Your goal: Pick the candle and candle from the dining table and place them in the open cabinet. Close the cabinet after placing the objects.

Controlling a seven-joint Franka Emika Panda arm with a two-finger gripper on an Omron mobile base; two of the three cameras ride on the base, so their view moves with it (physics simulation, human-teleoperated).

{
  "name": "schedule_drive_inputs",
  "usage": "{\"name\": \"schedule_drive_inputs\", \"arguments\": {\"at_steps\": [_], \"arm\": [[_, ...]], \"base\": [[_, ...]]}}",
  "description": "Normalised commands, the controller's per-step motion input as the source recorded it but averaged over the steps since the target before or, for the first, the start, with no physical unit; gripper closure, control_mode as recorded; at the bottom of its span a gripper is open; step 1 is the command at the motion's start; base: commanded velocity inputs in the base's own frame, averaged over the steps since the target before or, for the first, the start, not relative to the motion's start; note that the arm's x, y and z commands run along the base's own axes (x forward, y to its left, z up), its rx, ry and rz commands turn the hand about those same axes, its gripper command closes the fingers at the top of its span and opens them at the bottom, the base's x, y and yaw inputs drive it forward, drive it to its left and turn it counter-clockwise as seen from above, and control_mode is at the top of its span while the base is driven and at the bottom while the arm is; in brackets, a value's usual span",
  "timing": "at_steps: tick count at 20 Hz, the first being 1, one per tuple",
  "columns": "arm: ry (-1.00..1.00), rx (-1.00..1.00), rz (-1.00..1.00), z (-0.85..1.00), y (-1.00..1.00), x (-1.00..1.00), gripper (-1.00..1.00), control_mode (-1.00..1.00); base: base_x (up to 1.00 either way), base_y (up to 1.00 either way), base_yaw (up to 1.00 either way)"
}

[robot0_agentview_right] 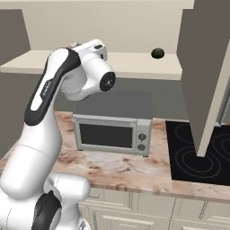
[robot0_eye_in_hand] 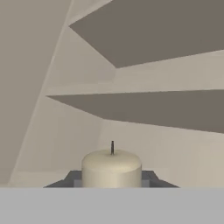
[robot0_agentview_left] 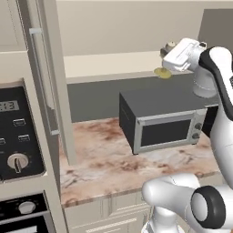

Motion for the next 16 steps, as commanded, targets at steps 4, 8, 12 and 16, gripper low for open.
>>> {"name": "schedule_drive_inputs", "arguments": {"at_steps": [4, 8, 12, 16], "arm": [[0.08, -0.02, -0.16, 0.55, 0.25, 0.07, 1.0, -1.0], [0.0, 0.0, 0.0, 0.07, 0.0, 0.0, 1.0, -1.0], [-0.01, 0.05, -0.16, 0.0, -0.02, 0.02, 1.0, -1.0], [0.0, 0.11, -0.25, 0.0, 0.0, 0.05, 1.0, -1.0]], "base": [[0.0, 0.0, 0.0], [0.0, 0.0, 0.0], [0.0, 0.0, 0.0], [0.0, 0.0, 0.0]]}}
